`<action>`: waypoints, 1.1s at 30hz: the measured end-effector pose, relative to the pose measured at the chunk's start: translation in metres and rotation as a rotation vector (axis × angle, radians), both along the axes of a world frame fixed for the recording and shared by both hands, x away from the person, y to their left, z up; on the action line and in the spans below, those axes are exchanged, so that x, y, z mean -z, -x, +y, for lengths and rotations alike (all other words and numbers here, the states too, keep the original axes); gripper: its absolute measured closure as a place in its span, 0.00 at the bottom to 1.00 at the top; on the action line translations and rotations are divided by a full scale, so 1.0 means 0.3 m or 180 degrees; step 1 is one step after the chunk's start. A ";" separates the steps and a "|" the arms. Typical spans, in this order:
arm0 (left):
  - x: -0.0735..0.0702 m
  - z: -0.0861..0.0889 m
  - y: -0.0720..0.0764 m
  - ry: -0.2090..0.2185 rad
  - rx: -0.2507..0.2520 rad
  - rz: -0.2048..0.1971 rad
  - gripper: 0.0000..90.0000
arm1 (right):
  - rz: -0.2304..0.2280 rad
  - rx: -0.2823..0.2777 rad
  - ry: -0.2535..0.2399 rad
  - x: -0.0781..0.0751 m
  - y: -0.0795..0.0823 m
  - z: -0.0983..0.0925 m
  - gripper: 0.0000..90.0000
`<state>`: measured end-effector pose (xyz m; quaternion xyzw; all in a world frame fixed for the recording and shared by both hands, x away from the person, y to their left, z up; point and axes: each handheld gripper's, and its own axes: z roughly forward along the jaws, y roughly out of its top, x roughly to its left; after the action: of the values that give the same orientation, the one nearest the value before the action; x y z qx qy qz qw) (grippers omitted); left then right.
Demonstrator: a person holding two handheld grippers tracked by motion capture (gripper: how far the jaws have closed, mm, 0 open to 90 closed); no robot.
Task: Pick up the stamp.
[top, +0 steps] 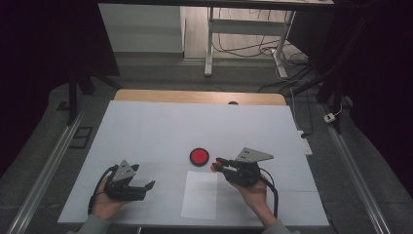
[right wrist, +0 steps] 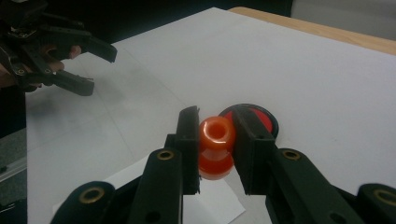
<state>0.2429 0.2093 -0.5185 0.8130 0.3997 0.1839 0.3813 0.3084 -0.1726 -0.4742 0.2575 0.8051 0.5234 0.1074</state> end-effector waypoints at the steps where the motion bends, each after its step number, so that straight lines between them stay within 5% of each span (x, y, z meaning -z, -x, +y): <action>1: 0.000 0.000 0.000 0.0001 0.0001 -0.0001 0.19 | 0.0008 -0.0008 -0.0001 0.002 0.001 0.005 0.80; 33: -0.005 -0.008 0.001 -0.0003 0.0018 -0.0028 0.19 | -0.0004 -0.0151 -0.0013 -0.001 0.018 0.053 0.80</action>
<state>0.2427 0.2070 -0.5169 0.8135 0.3957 0.1866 0.3833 0.3030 -0.1569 -0.4741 0.2384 0.8098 0.5276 0.0949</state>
